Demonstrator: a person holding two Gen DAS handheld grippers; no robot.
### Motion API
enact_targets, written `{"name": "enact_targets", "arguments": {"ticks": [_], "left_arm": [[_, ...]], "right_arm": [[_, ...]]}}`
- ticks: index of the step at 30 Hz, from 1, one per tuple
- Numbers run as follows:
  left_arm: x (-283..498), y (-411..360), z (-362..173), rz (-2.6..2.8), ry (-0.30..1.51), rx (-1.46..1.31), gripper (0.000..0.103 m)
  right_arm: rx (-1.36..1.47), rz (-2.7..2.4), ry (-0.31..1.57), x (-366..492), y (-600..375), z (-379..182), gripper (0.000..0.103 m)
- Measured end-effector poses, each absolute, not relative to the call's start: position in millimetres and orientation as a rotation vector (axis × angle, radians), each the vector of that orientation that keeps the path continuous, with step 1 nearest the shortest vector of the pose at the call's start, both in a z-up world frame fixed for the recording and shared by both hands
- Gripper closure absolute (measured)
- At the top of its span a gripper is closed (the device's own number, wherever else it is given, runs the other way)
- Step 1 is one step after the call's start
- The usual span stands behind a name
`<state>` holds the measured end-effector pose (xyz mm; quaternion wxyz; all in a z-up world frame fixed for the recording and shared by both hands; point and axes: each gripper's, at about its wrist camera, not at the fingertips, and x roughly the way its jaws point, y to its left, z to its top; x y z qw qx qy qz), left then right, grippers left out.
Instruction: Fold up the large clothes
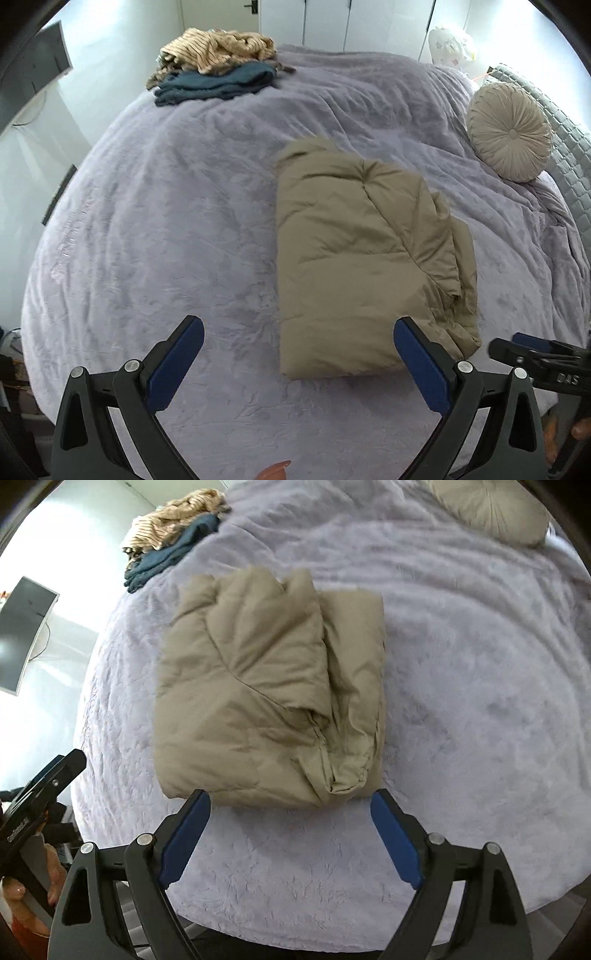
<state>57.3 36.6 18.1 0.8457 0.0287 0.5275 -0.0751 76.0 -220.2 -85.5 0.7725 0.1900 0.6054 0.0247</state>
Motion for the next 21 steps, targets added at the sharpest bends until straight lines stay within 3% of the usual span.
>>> {"name": "enact_targets", "arguments": {"ticks": [10, 21], "left_arm": [[40.9, 34.1, 62.6, -0.128, 1.044, 0.088, 0.000], [26.2, 38.4, 88.2, -0.082, 1.057, 0.042, 0.000]], "right_arm": [[0.341, -0.073, 1.079, 68.4, -218.4, -7.5, 0.009], [0.213, -0.143, 1.029, 62.8, -207.5, 26.0, 0.009]]}}
